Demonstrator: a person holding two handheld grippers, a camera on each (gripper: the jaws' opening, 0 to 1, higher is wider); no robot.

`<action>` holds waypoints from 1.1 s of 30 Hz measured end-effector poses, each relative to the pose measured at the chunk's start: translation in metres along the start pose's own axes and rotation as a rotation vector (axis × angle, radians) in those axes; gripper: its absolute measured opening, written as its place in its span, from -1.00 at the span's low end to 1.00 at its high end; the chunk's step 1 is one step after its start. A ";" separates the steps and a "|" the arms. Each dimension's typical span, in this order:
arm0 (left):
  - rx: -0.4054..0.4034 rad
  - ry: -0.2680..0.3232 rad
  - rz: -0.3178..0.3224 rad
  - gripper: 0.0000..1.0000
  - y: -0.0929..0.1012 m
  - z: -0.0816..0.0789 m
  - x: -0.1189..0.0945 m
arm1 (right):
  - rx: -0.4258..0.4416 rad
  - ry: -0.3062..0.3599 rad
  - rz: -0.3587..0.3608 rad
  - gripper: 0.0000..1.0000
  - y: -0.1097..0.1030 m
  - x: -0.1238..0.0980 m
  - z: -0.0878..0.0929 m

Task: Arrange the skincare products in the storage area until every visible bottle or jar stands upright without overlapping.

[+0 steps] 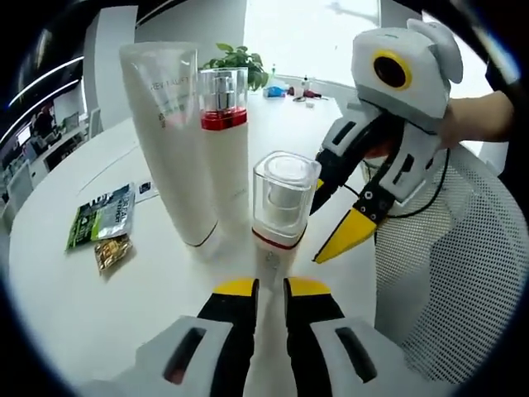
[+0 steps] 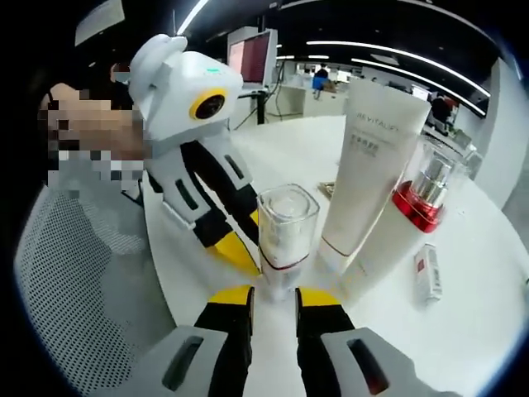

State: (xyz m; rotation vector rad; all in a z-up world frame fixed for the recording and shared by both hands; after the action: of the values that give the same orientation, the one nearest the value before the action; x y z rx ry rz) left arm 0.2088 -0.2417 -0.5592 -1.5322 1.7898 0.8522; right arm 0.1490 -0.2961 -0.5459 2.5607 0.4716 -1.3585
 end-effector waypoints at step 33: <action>-0.061 -0.003 -0.061 -0.80 -0.013 -0.005 -0.001 | 0.001 -0.009 0.026 -0.89 0.018 0.010 -0.008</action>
State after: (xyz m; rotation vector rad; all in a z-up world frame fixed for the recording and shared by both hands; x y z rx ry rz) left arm 0.2219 -0.2466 -0.5565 -1.6152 1.7205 0.8860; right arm 0.1669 -0.3080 -0.5490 2.5508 0.4350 -1.3615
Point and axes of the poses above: the point that each gripper's makers call its tool centre point, and the gripper's own axes: x roughly forward along the fingers, y roughly to its right, z roughly out of its underside, the point moved 4 cm from there along -x, roughly backward along the fingers, and after that the axes turned 13 degrees about -y, right-handed, at the moved point
